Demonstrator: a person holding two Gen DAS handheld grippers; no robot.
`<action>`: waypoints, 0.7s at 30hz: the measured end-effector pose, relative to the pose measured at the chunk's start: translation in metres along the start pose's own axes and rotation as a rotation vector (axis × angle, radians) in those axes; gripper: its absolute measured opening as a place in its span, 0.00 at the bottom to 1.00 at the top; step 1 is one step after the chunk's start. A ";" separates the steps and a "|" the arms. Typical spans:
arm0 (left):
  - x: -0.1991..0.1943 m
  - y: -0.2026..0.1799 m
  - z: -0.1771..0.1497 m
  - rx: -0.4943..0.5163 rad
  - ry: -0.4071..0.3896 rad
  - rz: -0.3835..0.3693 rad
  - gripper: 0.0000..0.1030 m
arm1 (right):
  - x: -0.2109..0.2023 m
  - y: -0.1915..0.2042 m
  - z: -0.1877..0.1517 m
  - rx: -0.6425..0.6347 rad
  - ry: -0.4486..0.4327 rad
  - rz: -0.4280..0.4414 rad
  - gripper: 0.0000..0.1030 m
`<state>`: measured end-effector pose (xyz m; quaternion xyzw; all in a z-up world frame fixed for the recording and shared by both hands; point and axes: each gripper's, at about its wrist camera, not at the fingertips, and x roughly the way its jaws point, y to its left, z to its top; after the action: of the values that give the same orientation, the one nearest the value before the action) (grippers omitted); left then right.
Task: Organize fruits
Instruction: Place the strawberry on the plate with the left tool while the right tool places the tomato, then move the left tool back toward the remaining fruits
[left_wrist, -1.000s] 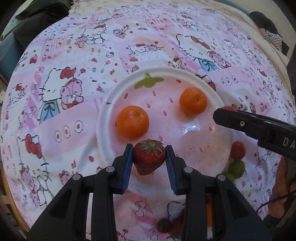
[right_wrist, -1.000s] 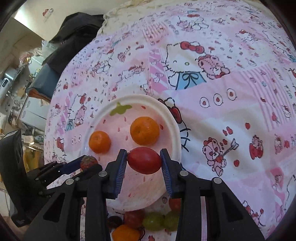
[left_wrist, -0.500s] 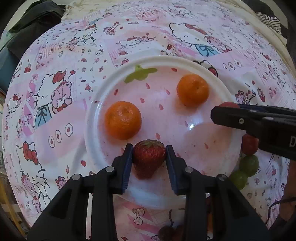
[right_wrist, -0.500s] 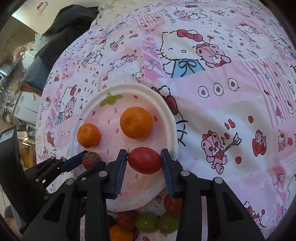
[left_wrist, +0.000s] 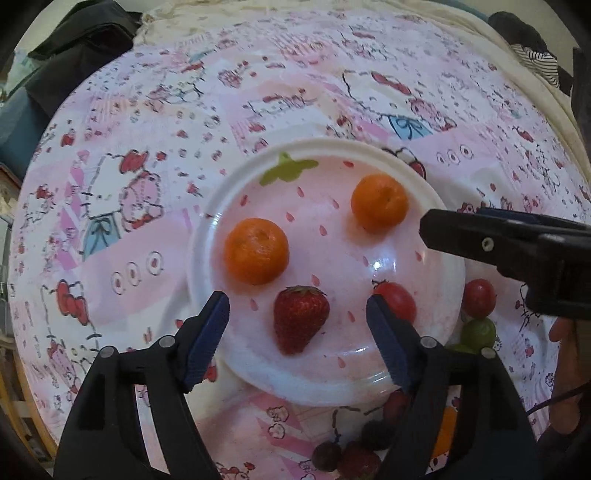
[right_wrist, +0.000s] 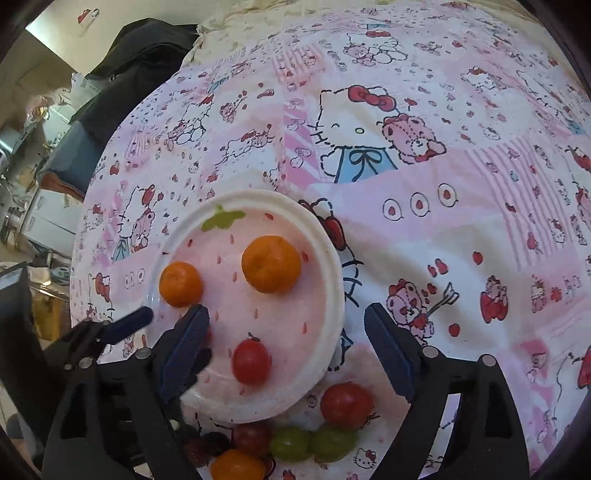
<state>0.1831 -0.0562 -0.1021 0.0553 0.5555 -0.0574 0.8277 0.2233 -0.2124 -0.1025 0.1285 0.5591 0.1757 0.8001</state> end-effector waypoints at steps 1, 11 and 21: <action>-0.002 0.001 0.000 -0.003 -0.004 0.000 0.72 | -0.001 0.000 0.001 0.004 0.000 0.004 0.86; -0.037 0.024 -0.003 -0.061 -0.070 0.019 0.72 | -0.032 0.003 0.003 -0.005 -0.065 -0.014 0.86; -0.078 0.055 -0.023 -0.152 -0.116 0.013 0.72 | -0.075 0.013 -0.007 0.008 -0.130 0.009 0.86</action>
<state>0.1415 0.0046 -0.0372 -0.0076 0.5092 -0.0127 0.8605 0.1915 -0.2321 -0.0360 0.1451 0.5060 0.1683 0.8334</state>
